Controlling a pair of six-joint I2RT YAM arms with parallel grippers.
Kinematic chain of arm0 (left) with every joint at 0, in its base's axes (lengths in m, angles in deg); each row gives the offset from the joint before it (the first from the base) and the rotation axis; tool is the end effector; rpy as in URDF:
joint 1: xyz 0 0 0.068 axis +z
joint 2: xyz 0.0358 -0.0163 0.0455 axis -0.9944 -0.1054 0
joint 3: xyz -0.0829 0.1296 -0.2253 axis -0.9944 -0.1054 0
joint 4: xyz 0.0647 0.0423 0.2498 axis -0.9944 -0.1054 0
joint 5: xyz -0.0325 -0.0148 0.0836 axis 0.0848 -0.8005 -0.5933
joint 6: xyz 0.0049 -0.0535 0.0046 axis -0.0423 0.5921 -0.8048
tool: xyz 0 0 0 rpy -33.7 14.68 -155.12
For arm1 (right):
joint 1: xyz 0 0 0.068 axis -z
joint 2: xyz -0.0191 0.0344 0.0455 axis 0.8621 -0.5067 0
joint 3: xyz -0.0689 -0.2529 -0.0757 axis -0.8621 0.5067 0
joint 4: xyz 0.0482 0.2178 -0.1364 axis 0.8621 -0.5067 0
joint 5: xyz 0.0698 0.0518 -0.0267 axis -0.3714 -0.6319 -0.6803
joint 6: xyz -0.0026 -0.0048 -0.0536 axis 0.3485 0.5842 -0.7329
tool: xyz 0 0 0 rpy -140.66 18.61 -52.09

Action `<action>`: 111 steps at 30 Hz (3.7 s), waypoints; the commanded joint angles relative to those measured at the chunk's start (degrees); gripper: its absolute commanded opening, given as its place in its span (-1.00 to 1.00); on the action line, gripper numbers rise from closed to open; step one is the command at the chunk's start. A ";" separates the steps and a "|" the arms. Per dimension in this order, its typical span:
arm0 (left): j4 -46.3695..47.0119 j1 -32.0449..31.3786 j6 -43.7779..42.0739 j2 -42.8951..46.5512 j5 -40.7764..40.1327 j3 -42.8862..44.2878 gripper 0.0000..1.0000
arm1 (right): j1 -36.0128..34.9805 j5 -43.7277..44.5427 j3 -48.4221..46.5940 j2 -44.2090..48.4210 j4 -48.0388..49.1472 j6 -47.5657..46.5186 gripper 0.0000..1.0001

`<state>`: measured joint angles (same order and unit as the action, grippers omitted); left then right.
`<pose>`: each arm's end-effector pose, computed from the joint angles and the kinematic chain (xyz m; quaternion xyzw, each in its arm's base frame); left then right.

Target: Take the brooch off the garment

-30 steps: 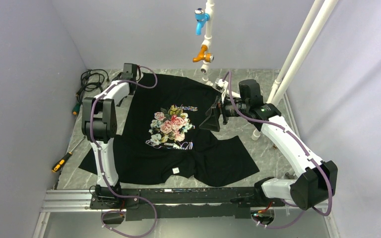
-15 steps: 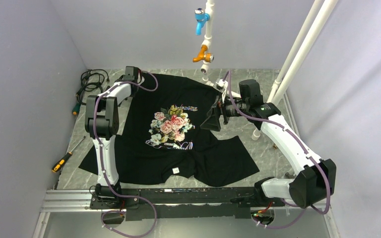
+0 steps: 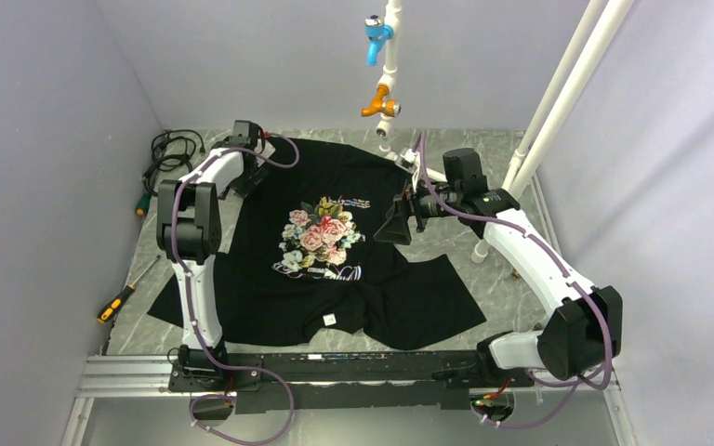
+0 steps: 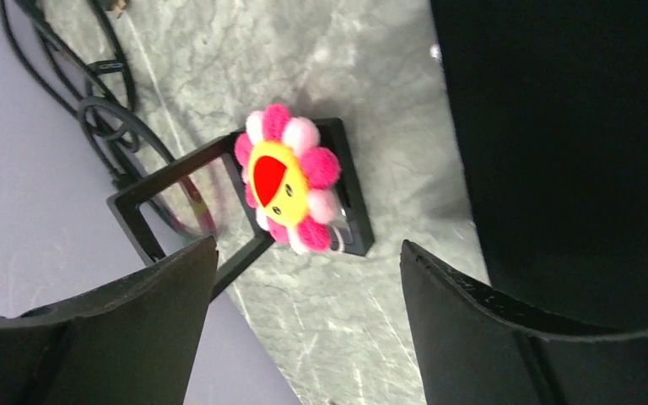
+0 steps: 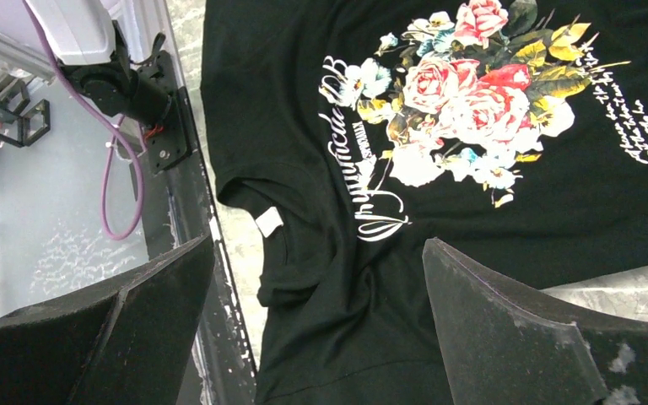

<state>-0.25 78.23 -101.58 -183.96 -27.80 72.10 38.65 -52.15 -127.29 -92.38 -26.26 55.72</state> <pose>0.4723 -0.0313 0.1782 0.2693 0.8992 0.2817 0.1988 0.2535 0.1268 0.3192 -0.3735 0.7433 0.4414 0.3365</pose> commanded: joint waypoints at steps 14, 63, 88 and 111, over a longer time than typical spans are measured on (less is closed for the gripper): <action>-12.27 0.09 25.15 15.47 47.73 5.86 0.81 | -2.56 25.25 8.19 -2.03 24.95 12.50 0.68; -17.00 5.54 11.30 20.61 59.18 -2.26 0.99 | -2.56 22.85 -8.14 -17.80 9.07 2.15 0.99; -13.73 -5.24 -13.19 60.51 33.26 -58.56 0.59 | -7.34 34.47 17.06 -1.63 -14.15 -23.26 0.83; -13.10 5.09 -31.39 69.66 22.95 -76.06 0.48 | -7.47 47.16 26.40 -3.43 -20.55 -30.75 0.80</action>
<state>-10.37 80.64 -126.02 -114.32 -1.20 0.30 30.69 -9.18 -101.02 -93.54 -37.73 27.75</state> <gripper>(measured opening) 0.733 0.904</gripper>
